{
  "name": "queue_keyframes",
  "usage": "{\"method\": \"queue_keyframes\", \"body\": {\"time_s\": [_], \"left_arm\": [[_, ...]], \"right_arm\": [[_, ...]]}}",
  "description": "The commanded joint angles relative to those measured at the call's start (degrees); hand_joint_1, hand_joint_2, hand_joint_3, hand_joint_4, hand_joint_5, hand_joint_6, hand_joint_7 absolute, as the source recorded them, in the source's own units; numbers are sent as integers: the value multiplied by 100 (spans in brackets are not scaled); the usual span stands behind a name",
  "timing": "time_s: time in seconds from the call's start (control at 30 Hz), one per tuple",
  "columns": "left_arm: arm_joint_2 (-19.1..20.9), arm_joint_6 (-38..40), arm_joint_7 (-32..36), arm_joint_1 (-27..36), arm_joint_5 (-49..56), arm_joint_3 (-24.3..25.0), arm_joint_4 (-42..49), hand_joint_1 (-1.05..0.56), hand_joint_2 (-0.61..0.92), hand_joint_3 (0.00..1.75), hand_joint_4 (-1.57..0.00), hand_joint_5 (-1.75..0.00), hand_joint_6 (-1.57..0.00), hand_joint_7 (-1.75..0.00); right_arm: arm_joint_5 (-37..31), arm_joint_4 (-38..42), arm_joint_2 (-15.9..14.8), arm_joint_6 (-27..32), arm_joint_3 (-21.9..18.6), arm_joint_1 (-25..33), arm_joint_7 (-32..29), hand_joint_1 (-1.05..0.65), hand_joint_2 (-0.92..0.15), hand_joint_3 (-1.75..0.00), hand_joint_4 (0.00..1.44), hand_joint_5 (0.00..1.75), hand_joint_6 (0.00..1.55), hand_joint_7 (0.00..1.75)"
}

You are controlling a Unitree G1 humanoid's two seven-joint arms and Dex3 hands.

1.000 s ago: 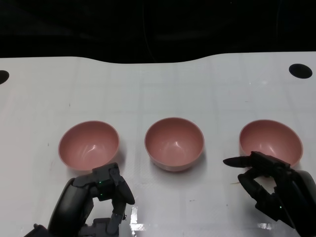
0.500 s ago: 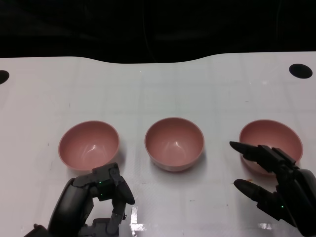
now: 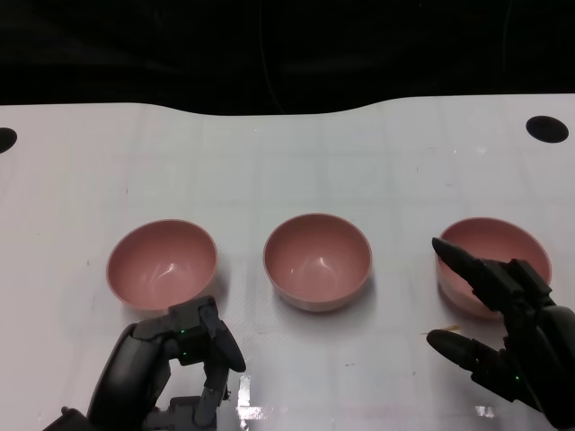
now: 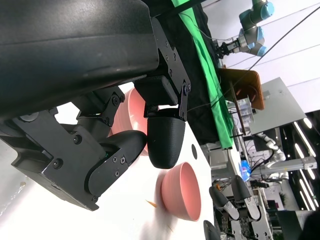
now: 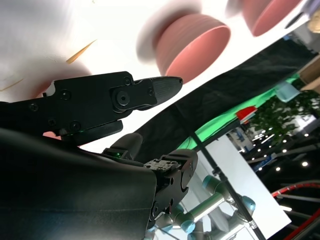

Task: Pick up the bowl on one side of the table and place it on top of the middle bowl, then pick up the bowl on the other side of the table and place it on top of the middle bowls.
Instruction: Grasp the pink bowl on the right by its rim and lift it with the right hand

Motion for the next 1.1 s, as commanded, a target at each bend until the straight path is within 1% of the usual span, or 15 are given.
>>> {"method": "queue_keyframes", "body": {"time_s": [0.03,0.3,0.47,0.67,0.93,1.1], "left_arm": [[80,-3,-14,48,-24,39,-59,-16,37,139,-86,-175,-80,-148],[78,-28,-28,46,-34,33,-55,-16,37,140,-86,-175,-80,-147],[78,-19,-21,60,-19,27,-76,-16,37,140,-87,-175,-80,-148],[66,-29,-60,80,-75,8,-86,-15,38,140,-87,-175,-79,-148],[62,10,-75,91,-86,-20,-143,-13,39,140,-86,-175,-79,-149],[59,11,-66,87,-58,-20,-144,-13,40,138,-86,-175,-79,-149]], "right_arm": [[-259,-182,-79,331,-104,15,-168,-65,-88,0,0,74,20,15],[-667,-327,-87,1057,-42,-10,-240,-63,-85,0,0,72,19,14],[-883,-300,-123,1393,16,-72,-289,-64,-84,0,0,70,20,14],[-1214,-236,-187,1969,136,-207,-250,-61,-82,0,0,66,22,14],[-1448,12,-326,2695,368,-506,12,-59,-83,0,0,69,23,13],[-1544,143,-408,3041,535,-664,213,-59,-84,-1,0,69,26,12]]}}
